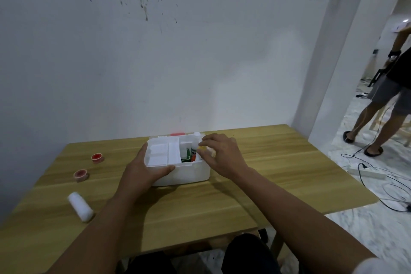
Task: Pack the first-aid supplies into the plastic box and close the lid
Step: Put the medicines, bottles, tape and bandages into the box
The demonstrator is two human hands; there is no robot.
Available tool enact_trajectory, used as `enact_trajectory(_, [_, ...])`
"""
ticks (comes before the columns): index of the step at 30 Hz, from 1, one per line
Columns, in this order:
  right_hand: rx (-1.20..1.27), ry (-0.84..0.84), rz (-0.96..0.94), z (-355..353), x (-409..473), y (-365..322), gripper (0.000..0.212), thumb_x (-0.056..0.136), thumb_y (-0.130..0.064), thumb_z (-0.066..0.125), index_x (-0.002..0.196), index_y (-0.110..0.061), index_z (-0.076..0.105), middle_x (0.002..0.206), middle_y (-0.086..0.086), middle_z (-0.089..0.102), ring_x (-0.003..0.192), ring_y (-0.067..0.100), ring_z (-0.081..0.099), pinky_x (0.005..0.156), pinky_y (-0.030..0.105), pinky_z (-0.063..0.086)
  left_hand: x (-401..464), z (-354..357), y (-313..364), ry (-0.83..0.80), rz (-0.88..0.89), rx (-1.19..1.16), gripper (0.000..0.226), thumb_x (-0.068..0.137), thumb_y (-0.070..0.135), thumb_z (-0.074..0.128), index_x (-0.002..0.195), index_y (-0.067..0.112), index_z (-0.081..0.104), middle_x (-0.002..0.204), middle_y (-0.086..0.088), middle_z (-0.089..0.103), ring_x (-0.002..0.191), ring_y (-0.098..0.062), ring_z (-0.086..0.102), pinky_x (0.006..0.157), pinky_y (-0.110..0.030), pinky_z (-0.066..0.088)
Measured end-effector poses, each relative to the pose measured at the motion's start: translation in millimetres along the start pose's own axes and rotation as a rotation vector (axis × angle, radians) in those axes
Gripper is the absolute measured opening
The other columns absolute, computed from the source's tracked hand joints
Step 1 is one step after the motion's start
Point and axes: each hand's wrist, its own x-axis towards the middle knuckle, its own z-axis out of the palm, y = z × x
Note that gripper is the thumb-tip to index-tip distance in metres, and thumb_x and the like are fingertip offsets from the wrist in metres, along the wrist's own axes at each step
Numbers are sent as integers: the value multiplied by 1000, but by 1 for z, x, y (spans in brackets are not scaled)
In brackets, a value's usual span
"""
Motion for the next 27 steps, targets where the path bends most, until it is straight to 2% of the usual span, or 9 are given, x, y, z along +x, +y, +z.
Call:
enact_trajectory(5, [338,-17,199,-4,30,5,39,93,-50,69,119,-22,74,120,-4,69,104,13,64,91,39,55,-6,-12,6,-72,-18,-48,94,71,63,85,151,50,37,143,20,55,126,-16,56,99,-40,53])
enact_trajectory(7, [417,-101,323,-4,42,7,46,93,-49,70,130,-20,69,129,1,67,109,15,64,91,31,53,-7,-20,-2,-49,-48,128,101,76,72,73,161,42,27,160,10,42,139,-22,49,107,-40,46])
enact_trajectory(9, [445,-201,405,1,51,11,55,96,-51,65,140,-17,63,137,6,65,121,21,63,96,31,49,-4,-33,-14,58,-100,201,90,84,70,64,161,35,32,164,3,39,144,-24,46,112,-40,42])
enact_trajectory(11, [474,-292,448,5,55,15,63,97,-54,62,146,-15,57,143,9,62,130,25,59,105,37,46,3,-54,-27,216,-155,293,70,94,57,60,155,26,47,156,-1,50,138,-29,50,110,-45,43])
enact_trajectory(13, [529,-386,462,5,56,16,76,91,-59,67,151,-15,52,149,7,57,135,24,55,109,38,44,11,-79,-36,272,-218,534,57,94,44,62,147,23,58,147,-5,58,132,-35,50,104,-47,45])
enact_trajectory(18, [533,-635,391,1,56,25,137,39,-78,89,156,-25,43,152,-5,52,135,21,55,113,44,47,28,-123,-77,66,-433,783,41,95,38,57,133,22,63,135,-6,59,123,-33,54,86,-41,49])
enact_trajectory(21, [493,-738,275,2,56,26,128,41,-68,96,153,-35,43,152,-14,47,138,13,49,115,42,44,38,-132,-93,92,-392,803,20,97,33,59,96,16,68,111,-8,70,95,-24,63,71,-35,50])
enact_trajectory(23, [456,-745,233,3,54,26,124,46,-59,99,153,-38,38,153,-17,39,137,11,44,115,38,42,44,-131,-99,105,-374,811,26,98,26,61,73,17,61,89,-8,70,76,-20,61,62,-32,47])
enact_trajectory(27, [489,-725,250,8,51,34,128,45,-57,101,152,-44,33,155,-15,39,140,14,44,114,41,45,54,-121,-104,103,-343,752,24,99,25,63,78,17,70,74,-2,65,70,-17,63,57,-30,41])
